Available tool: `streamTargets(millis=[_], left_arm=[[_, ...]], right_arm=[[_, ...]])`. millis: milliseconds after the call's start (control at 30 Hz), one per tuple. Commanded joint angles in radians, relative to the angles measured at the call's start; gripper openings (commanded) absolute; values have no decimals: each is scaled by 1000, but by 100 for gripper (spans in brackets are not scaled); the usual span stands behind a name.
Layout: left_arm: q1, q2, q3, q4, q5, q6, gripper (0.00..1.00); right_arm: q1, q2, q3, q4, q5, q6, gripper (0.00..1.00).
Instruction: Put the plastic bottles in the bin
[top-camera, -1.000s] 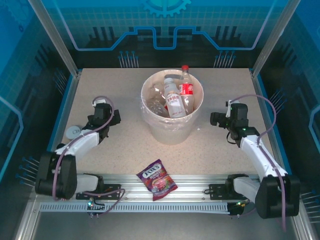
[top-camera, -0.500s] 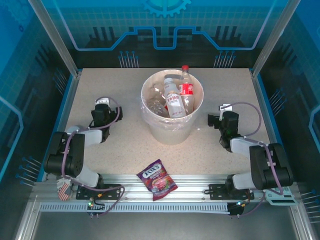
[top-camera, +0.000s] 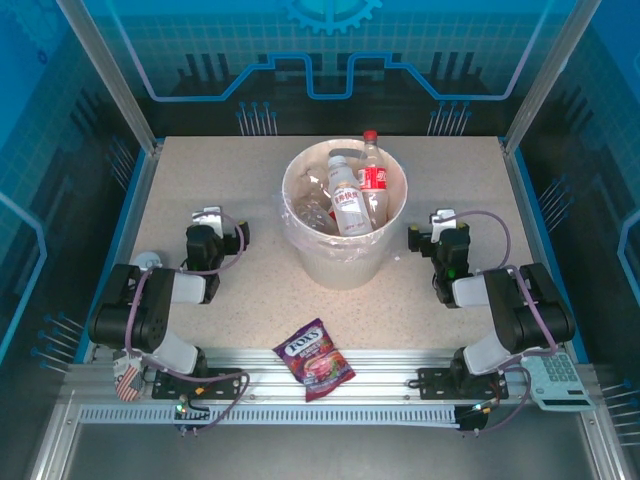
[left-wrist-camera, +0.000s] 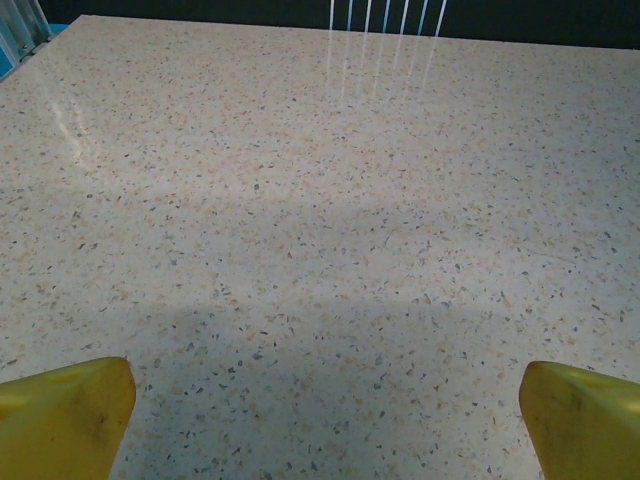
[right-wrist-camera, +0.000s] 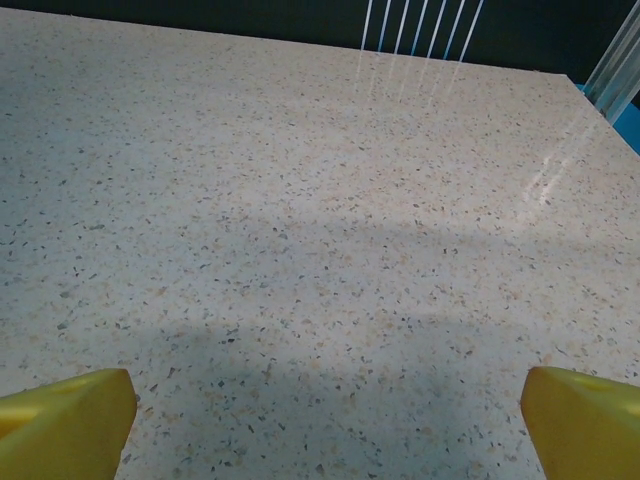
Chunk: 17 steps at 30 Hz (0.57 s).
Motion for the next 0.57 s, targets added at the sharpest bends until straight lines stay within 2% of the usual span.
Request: streamTargets(millis=[0,533], left_arm=[[-1,3,4,49,26,19,99],[-1,4,1,53,24,19,99]], right_arm=[[-5,7,16,54,3,-13,100],[-33,3,27,24,-61,0,100]])
